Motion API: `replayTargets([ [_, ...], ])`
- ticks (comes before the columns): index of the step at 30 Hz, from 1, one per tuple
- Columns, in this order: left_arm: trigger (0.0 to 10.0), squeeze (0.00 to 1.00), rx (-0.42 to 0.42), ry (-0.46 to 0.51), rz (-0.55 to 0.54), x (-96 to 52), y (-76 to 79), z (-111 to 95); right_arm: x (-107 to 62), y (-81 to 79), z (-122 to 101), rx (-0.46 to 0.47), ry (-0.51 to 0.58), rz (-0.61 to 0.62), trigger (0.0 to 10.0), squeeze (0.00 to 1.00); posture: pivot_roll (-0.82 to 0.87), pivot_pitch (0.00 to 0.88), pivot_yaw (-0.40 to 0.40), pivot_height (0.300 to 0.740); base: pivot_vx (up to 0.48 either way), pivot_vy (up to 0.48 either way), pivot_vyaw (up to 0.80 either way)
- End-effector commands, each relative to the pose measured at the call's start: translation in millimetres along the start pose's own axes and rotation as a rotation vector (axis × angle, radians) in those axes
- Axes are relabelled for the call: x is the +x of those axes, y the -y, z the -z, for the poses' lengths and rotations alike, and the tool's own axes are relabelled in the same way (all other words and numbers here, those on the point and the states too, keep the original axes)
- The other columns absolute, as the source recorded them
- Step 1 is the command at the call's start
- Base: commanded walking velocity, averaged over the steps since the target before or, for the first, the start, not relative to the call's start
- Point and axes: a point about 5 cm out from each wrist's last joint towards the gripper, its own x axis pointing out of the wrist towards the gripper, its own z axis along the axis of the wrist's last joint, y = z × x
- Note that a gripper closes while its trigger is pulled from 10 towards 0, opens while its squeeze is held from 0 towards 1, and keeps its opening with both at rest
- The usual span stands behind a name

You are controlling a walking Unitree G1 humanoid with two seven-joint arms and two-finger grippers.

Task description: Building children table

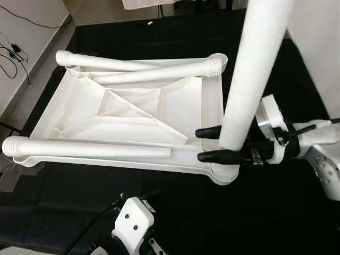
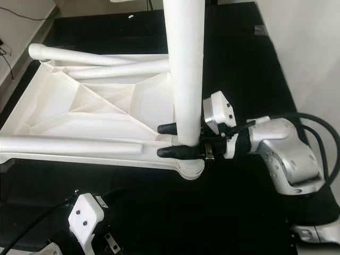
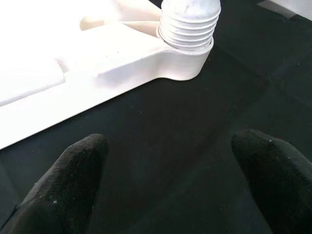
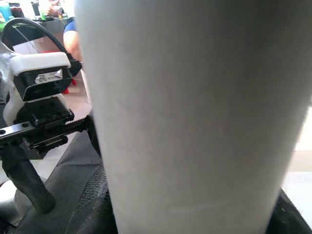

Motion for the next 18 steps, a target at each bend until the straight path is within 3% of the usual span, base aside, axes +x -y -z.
replayTargets([
  [1,10.0,0.00,-0.009,-0.027,0.005,-2.9,1.2,2.9,8.1,-11.5,35.5,0.168,-0.052,-0.038,10.0,0.00,-0.02,0.317,0.092,0.740,0.000,0.000,0.00],
  [11,10.0,0.00,-0.006,-0.031,0.005,-2.7,1.1,3.1,10.0,-8.7,39.5,0.272,0.015,0.056,10.0,0.00,-0.01,0.313,0.096,0.740,0.000,0.000,0.00],
  [14,10.0,0.00,-0.004,-0.033,0.006,-2.6,0.7,3.7,6.1,-0.6,42.1,0.365,0.068,0.146,10.0,0.00,-0.01,0.309,0.093,0.740,0.000,0.000,0.00],
  [18,10.0,0.00,-0.005,-0.034,0.006,-2.3,0.5,4.0,4.2,-4.0,40.4,0.394,0.130,0.129,10.0,0.00,-0.01,0.306,0.093,0.740,0.000,0.000,0.00],
])
